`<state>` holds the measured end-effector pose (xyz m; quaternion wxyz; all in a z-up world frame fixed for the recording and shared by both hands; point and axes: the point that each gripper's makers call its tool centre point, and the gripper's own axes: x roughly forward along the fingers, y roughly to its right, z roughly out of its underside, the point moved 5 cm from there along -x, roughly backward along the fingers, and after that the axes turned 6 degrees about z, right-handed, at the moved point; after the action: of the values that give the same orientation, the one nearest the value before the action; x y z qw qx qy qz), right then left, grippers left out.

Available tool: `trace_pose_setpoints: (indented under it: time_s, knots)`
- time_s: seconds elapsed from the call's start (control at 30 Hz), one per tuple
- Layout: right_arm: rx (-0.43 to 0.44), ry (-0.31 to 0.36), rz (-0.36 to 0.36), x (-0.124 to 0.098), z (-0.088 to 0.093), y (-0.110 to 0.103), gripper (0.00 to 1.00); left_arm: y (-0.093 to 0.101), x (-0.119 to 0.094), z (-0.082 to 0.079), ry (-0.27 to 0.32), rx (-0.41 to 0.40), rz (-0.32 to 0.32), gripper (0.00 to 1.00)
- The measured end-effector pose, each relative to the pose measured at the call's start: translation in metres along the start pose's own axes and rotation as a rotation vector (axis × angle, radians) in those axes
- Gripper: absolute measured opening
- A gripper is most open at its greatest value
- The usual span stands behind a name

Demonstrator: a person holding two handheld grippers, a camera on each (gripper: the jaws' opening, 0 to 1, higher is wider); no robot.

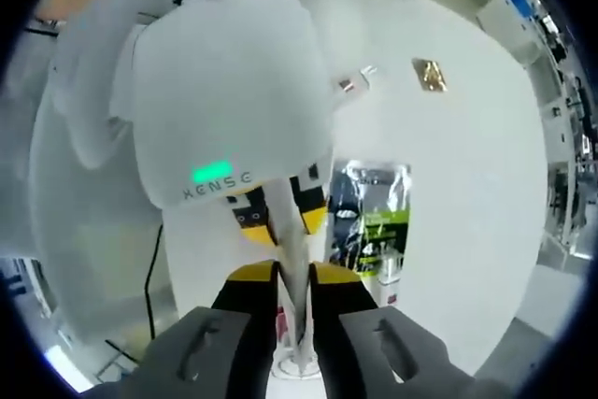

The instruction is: Arrange the skincare products in the storage area until every visible bottle or jar stands upright without overlapping.

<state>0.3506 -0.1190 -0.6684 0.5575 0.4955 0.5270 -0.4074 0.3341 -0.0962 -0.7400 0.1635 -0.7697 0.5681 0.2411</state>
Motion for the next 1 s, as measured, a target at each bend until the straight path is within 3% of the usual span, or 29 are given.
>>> trace_pose_setpoints:
  time_s: [0.43, 0.6, 1.0]
  knots:
    - [-0.047, 0.017, -0.001, 0.000, 0.002, -0.001, 0.14, -0.003, 0.002, -0.002, -0.007, 0.019, 0.007, 0.19]
    - [-0.061, 0.019, 0.017, 0.001, 0.004, 0.003, 0.18, -0.003, 0.000, -0.006, 0.002, 0.032, 0.001, 0.19]
    - [-0.051, 0.056, 0.052, -0.002, 0.011, 0.003, 0.44, 0.001, -0.013, -0.011, 0.002, 0.037, -0.013, 0.30]
